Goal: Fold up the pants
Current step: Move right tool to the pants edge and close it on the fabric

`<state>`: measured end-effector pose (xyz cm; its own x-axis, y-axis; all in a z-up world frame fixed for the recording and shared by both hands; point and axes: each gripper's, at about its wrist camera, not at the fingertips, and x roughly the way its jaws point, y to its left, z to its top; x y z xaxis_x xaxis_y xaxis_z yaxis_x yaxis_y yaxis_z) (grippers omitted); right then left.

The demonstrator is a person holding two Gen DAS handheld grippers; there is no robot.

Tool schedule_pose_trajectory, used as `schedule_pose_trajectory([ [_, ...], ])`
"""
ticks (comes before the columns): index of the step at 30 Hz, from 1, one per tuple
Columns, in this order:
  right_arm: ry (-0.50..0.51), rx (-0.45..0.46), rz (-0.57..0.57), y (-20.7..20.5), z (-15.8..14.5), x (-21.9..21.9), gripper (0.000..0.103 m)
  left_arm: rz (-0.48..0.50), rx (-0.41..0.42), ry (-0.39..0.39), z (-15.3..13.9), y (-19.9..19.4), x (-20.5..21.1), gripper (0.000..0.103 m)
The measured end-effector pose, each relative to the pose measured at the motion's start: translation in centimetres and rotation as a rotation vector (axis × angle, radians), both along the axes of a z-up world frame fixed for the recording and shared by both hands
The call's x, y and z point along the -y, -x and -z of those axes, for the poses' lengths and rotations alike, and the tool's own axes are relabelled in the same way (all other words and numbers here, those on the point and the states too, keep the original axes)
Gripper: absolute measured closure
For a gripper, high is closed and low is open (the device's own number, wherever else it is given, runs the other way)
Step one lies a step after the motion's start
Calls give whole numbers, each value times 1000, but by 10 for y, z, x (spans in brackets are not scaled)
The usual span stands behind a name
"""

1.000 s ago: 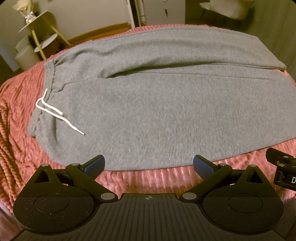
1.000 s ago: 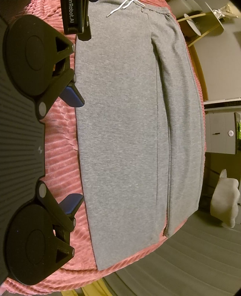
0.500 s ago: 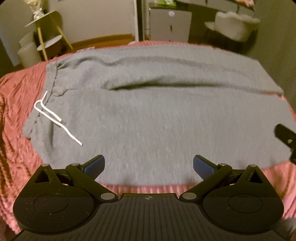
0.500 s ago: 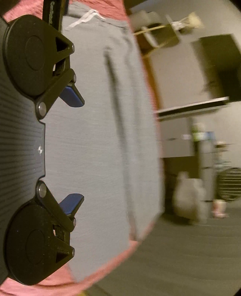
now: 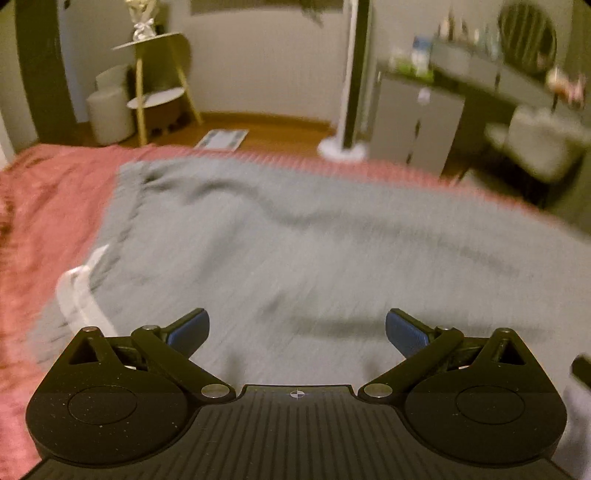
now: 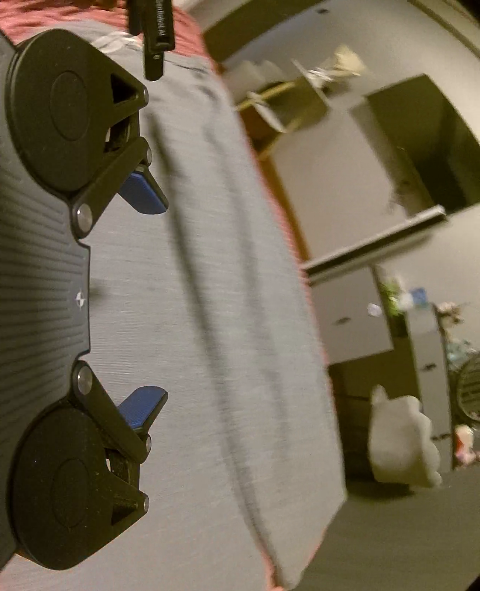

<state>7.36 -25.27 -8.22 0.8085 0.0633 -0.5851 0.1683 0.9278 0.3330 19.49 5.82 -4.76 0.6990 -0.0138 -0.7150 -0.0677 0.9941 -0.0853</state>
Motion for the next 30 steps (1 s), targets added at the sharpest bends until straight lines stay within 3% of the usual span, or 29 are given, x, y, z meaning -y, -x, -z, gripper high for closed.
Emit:
schedule_pose_trajectory([
  [2, 3, 44, 20, -13, 6, 6, 4, -23, 17, 69, 13, -28, 6, 0],
  [5, -43, 63, 55, -15, 36, 22, 4, -136, -41, 99, 44, -77, 19, 0],
  [7, -70, 23, 44, -20, 54, 35, 4, -213, -77, 40, 63, -108, 33, 0],
  [9, -95, 0, 39, -28, 66, 47, 4, -222, -56, -103, 76, -128, 58, 0],
  [11, -125, 47, 46, -28, 69, 59, 4, -184, -36, -197, 88, -139, 93, 0],
  [13, -154, 79, 52, -30, 73, 66, 4, -153, 29, -230, 89, -136, 123, 0],
  [16, -179, 96, 44, -31, 81, 73, 4, 69, 26, -77, 86, -133, 153, 0],
  [17, -172, 105, 37, -28, 83, 75, 4, 128, 19, -59, 84, -131, 161, 0],
  [21, -116, 93, 13, -30, 81, 69, 4, 238, 48, -241, 89, -123, 169, 0],
  [23, -106, 85, 13, -29, 81, 68, 4, 220, 53, -281, 89, -128, 146, 0],
  [24, -106, 81, 13, -29, 80, 68, 4, 192, 65, -309, 85, -130, 132, 0],
  [25, -104, 78, 14, -29, 80, 67, 4, 134, 92, -396, 81, -133, 118, 0],
  [27, -94, 71, 19, -30, 79, 66, 4, -12, 120, -639, 80, -143, 92, 0],
  [28, -83, 70, 21, -31, 80, 64, 4, -84, 94, -746, 81, -149, 77, 0],
  [29, -66, 69, 21, -31, 81, 62, 4, -131, 55, -815, 80, -151, 63, 0],
  [30, -42, 66, 21, -32, 82, 58, 4, -136, 41, -816, 75, -146, 51, 0],
])
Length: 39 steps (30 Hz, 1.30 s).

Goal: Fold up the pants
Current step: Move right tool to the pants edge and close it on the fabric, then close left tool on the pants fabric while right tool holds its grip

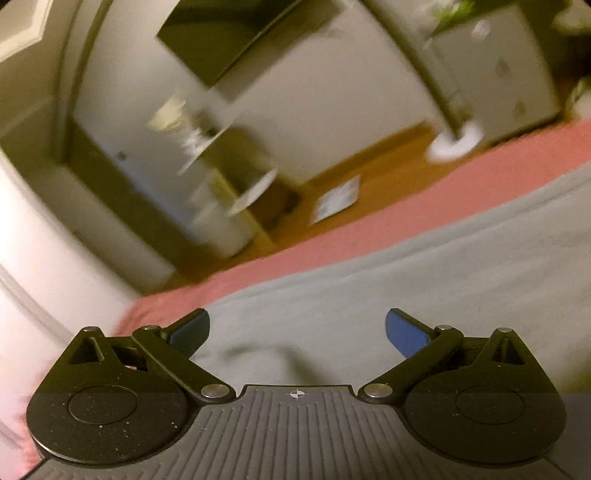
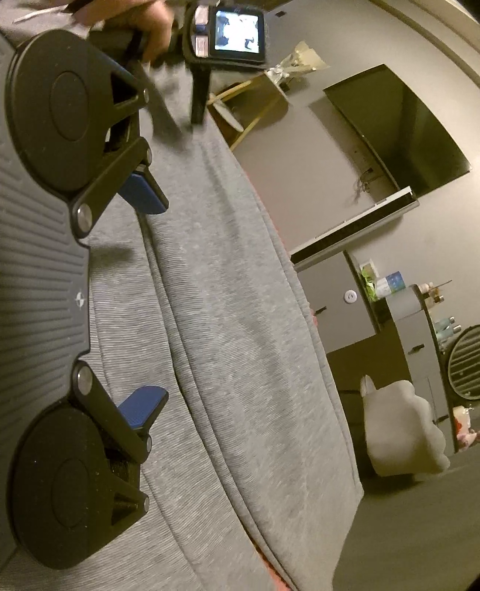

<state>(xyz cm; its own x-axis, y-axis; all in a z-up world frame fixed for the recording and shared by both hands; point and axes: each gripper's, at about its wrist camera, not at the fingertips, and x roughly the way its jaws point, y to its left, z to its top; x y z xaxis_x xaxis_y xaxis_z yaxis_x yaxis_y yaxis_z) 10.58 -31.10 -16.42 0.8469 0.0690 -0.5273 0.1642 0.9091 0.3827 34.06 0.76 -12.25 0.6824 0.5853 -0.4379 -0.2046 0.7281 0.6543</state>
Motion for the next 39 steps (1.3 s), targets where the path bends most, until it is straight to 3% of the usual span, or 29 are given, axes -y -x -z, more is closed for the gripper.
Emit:
schedule_pose_trajectory([
  [5, 174, -42, -1, -5, 7, -25, 3, 135, 32, 373, -17, 59, -41, 0],
  [8, 337, -101, -56, -9, 10, -45, 3, 113, -89, 535, 18, 60, -65, 0],
  [10, 343, -130, -100, -11, 1, -42, 4, 138, -11, 612, 19, 71, -83, 0],
  [14, 52, -86, 42, -33, -35, 15, 4, 150, 26, 611, 17, 95, -93, 0],
  [15, 33, -105, 102, -49, -44, 29, 4, 146, 31, 602, 27, 90, -89, 0],
  [19, 112, -171, 161, -145, -73, 67, 4, 105, 17, 601, 28, 82, -64, 0],
  [22, 186, -251, 186, -215, -75, 82, 4, 77, -15, 616, 11, 76, -63, 0],
  [24, 142, -314, 246, -246, -64, 95, 4, 86, -12, 618, 7, 79, -68, 0],
  [28, 7, -447, 338, -272, -31, 110, 30, 74, 44, 614, 7, 84, -75, 0],
  [30, 6, -450, 381, -273, -21, 113, 38, 55, 37, 648, 8, 80, -78, 0],
  [32, 47, -460, 406, -269, -16, 110, 67, 58, 27, 664, 10, 77, -79, 0],
  [33, 62, -456, 401, -266, -17, 109, 74, 57, 23, 659, 10, 76, -79, 0],
  [34, 41, -442, 387, -260, -18, 112, 94, 58, 22, 661, 10, 76, -80, 0],
  [35, -1, -431, 374, -252, -21, 117, 100, 56, 20, 669, 9, 77, -81, 0],
  [39, -70, -326, 295, -193, -48, 128, 101, 33, 53, 709, -3, 85, -91, 0],
])
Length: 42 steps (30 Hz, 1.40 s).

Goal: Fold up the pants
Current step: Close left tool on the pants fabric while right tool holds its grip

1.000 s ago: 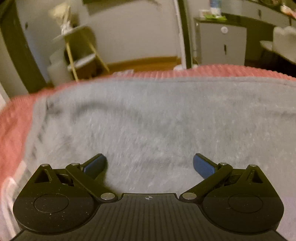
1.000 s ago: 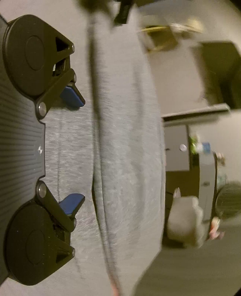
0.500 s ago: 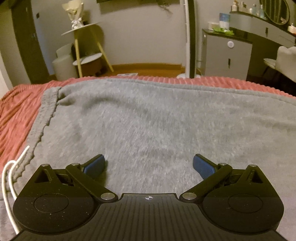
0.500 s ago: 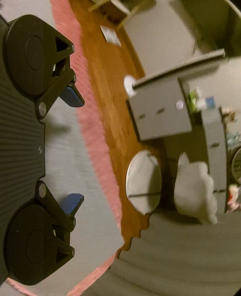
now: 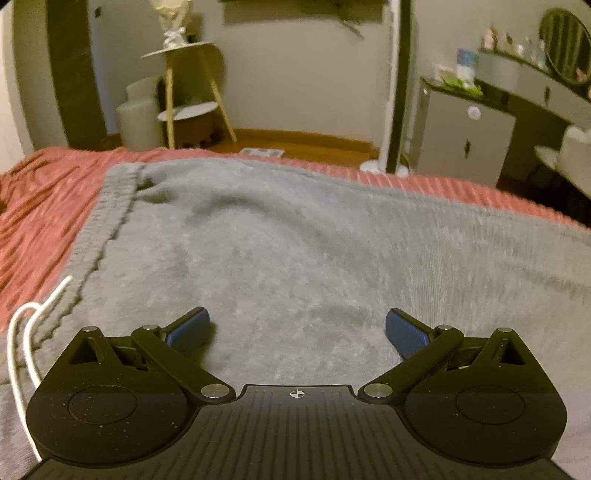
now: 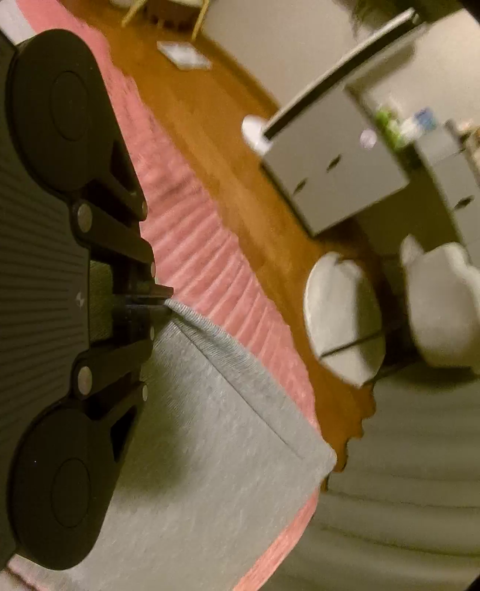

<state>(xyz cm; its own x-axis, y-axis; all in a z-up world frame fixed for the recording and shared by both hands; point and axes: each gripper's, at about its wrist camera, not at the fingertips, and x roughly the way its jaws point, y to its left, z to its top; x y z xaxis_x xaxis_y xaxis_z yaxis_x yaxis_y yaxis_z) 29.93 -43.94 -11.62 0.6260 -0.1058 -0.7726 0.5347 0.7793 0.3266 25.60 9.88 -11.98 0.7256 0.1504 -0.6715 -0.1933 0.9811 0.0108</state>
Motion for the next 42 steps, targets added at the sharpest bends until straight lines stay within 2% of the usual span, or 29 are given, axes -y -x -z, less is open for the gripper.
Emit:
schedule_pose_trajectory([
  [2, -38, 80, -38, 50, -15, 0, 101, -15, 28, 16, -10, 7, -6, 0],
  [5, -11, 148, -83, 150, -24, -19, 101, -27, 101, 29, -25, 23, -15, 0],
  [8, -38, 109, -86, 250, -2, -44, 101, -36, 141, 61, -35, 35, -25, 0],
  [11, -86, 55, -62, 309, 38, -56, 103, -49, 158, 167, -39, 39, -36, 0],
  [12, -92, 94, -54, 319, 43, -57, 103, -48, 155, 185, -38, 38, -38, 0],
  [14, -73, 142, -43, 321, 30, -52, 100, -49, 121, 196, -37, 31, -38, 0],
  [16, 35, 217, -49, 318, 11, -54, 99, -47, 104, 203, -38, 23, -38, 0],
  [18, 168, 242, -64, 302, -4, -60, 97, -46, 93, 208, -38, 13, -36, 0],
  [20, 201, 225, -52, 274, -8, -61, 97, -56, 47, 203, -36, -5, -34, 0],
  [23, 200, 229, -30, 240, -6, -62, 96, -65, -19, 173, -33, -32, -29, 0],
  [25, 248, 210, -34, 219, -4, -68, 96, -76, -8, 120, -38, -45, -24, 0],
  [27, 327, 191, -54, 202, 3, -74, 91, -63, 0, 60, -40, -59, -15, 0],
  [29, 358, 172, -67, 194, 14, -74, 67, -47, -35, 9, -35, -76, -8, 0],
  [32, 407, 167, -88, 185, 21, -74, 54, -23, -73, -33, -23, -93, -2, 0],
  [35, 530, 141, -109, 185, 17, -78, 54, 10, -69, -46, -11, -100, 5, 0],
  [37, 585, 138, -88, 187, 15, -79, 54, 30, -94, -84, -2, -104, 10, 1],
  [39, 602, 122, -76, 188, 17, -76, 53, 54, -79, -137, 0, -105, 16, 7],
  [41, 600, 71, -83, 184, 26, -74, 53, 65, -85, -158, 2, -109, 22, 21],
  [42, 613, 56, -79, 185, 26, -73, 53, 62, -81, -157, 1, -109, 22, 22],
])
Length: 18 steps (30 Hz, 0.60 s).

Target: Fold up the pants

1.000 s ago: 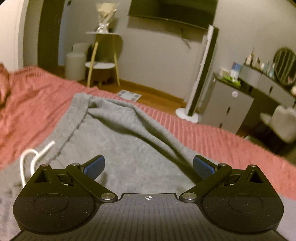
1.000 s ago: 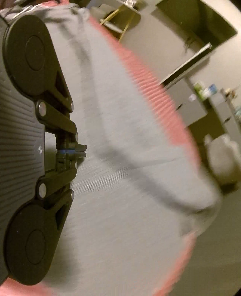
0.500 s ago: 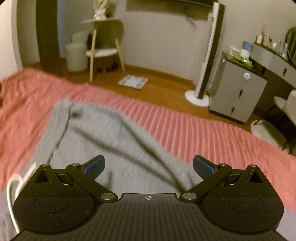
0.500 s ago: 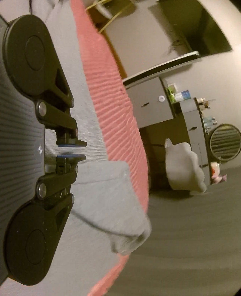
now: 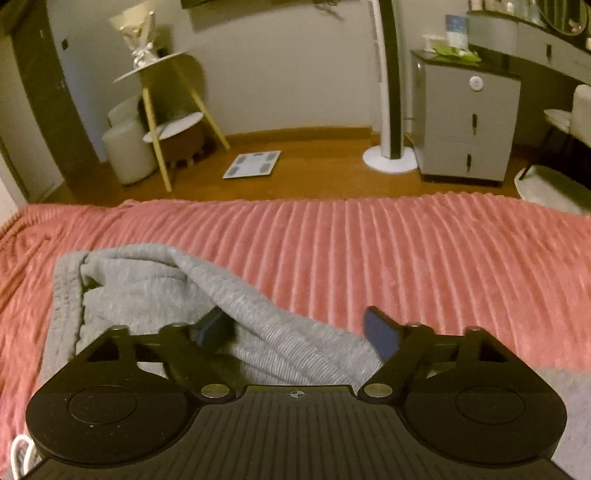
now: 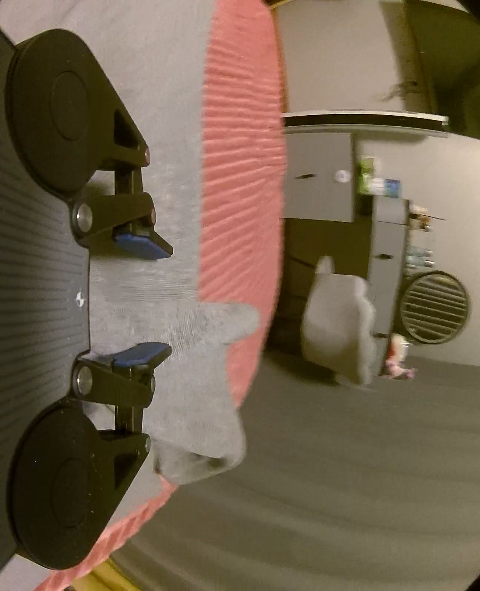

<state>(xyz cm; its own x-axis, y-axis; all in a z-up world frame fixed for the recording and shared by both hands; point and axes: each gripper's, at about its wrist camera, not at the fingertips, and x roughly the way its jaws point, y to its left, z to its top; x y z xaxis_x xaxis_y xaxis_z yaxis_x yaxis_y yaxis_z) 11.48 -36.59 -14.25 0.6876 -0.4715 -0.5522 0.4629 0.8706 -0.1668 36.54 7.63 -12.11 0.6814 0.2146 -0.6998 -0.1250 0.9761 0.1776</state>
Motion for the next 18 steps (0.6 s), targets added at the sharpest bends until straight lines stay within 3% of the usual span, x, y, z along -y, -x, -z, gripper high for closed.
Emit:
schedule_pose_trajectory([
  [1, 8, 14, -4, 2, -3, 0, 53, 2, 8, 7, -1, 1, 0, 22],
  [5, 1, 59, 37, 11, -11, 10, 48, 8, 1, 11, -2, 0, 0, 43],
  [7, -11, 59, 69, 10, -9, 16, 40, 7, -13, 39, -4, -2, -7, 50],
  [10, -68, 43, 70, 6, 4, 24, 41, -5, -34, 17, -3, -10, -10, 67],
  [12, -105, 67, 76, 7, 8, 27, 50, -9, -43, 25, -6, -12, -12, 71],
  [14, -101, 81, 52, 5, 6, 24, 77, -18, -51, 33, -9, -12, -16, 82],
  [16, -65, 66, 31, 1, 8, 20, 93, -14, -52, 74, -13, -10, -23, 86],
  [18, -55, 62, 34, 2, 11, 19, 95, -8, -56, 110, -19, -5, -30, 90],
])
